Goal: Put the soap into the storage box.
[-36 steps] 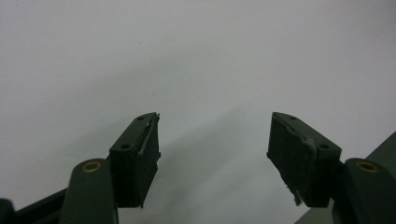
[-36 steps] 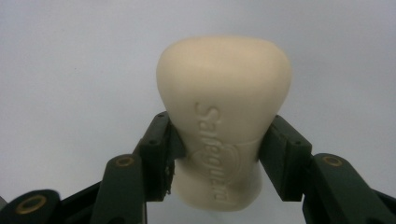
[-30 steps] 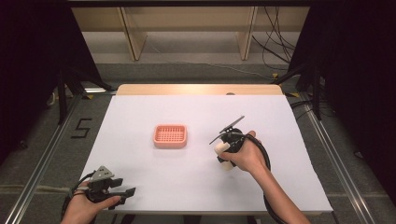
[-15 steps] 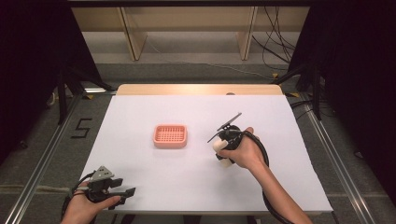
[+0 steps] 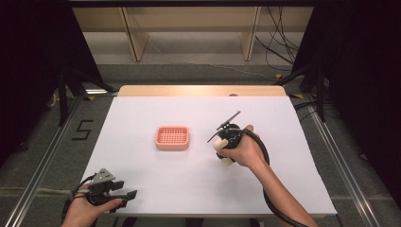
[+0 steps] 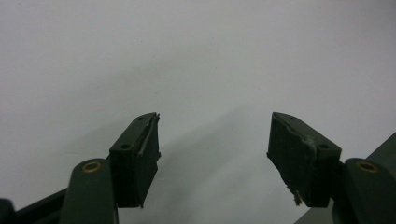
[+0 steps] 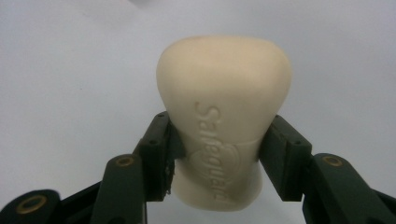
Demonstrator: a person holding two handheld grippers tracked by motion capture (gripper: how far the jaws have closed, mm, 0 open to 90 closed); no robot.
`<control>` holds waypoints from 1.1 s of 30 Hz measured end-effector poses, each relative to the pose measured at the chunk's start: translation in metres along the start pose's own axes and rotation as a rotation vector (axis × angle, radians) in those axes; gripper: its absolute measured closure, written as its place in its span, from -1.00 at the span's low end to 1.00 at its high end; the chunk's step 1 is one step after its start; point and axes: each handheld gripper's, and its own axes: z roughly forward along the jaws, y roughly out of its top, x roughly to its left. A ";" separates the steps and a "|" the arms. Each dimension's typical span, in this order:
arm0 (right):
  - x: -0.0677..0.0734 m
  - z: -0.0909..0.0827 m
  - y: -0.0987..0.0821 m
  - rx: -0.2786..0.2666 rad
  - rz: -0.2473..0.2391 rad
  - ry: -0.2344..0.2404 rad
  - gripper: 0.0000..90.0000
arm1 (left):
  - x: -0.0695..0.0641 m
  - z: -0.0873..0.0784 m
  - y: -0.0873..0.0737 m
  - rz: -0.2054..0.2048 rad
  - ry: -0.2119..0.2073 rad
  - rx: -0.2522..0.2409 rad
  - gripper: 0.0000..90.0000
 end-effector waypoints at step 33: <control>0.009 0.000 0.032 -0.002 -0.060 -0.042 0.11 | 0.002 -0.003 0.001 0.027 -0.012 0.012 -0.26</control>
